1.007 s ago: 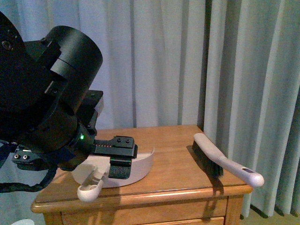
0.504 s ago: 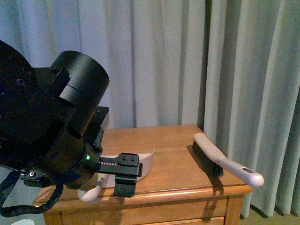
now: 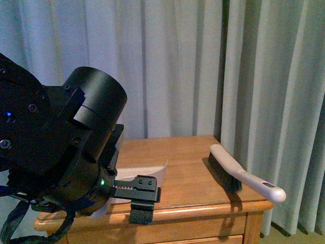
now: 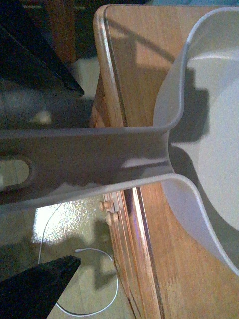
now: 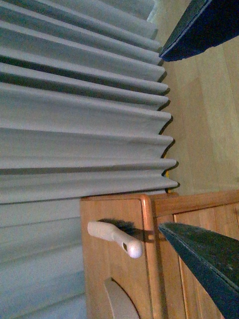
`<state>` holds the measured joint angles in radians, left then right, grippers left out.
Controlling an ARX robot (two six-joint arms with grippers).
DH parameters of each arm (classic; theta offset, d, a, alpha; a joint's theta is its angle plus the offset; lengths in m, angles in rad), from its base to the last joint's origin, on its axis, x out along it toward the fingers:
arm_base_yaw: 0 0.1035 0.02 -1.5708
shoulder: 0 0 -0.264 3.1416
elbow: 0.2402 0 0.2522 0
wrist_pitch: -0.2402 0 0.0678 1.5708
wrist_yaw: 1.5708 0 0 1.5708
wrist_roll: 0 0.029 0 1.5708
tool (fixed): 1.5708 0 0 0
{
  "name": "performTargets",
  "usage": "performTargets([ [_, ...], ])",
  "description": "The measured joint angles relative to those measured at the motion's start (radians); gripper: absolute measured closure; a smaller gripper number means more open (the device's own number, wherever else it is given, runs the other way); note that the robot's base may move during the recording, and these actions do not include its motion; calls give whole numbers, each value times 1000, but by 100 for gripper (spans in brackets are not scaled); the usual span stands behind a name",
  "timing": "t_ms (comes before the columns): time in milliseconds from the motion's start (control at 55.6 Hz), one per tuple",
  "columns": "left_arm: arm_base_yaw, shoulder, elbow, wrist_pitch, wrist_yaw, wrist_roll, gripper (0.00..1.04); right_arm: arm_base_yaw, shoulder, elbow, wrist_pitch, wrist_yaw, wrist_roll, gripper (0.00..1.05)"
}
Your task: Clean up trash
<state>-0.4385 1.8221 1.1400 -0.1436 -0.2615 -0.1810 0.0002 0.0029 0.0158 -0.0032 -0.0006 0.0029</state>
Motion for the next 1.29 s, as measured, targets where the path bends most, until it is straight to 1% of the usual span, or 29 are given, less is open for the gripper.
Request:
performTargets([
  [108,0,0,0,0,-1,0,32,0,0,0,0,0,0,7],
  [126,0,0,0,0,-1,0,33,0,0,0,0,0,0,7],
  [198,0,0,0,0,-1,0,48,0,0,0,0,0,0,7],
  [216,0,0,0,0,-1,0,50,0,0,0,0,0,0,7],
  [288,0,0,0,-2,-2,0,64,0,0,0,0,0,0,7],
  [360,0,0,0,-2,-10,-3,74,0,0,0,0,0,0,7],
  [414,0,0,0,-2,-10,-2,76,0,0,0,0,0,0,7],
  [612,0,0,0,13,-24,7,76,0,0,0,0,0,0,7],
  [863,2,-30,-22,109,-39,50,76,0,0,0,0,0,0,7],
  [1025,12,-111,-57,226,-18,87,76,0,0,0,0,0,0,7],
  [1151,37,-184,-91,297,-6,115,77,0,0,0,0,0,0,7],
  [1295,100,-345,-212,492,4,138,77,0,0,0,0,0,0,7],
])
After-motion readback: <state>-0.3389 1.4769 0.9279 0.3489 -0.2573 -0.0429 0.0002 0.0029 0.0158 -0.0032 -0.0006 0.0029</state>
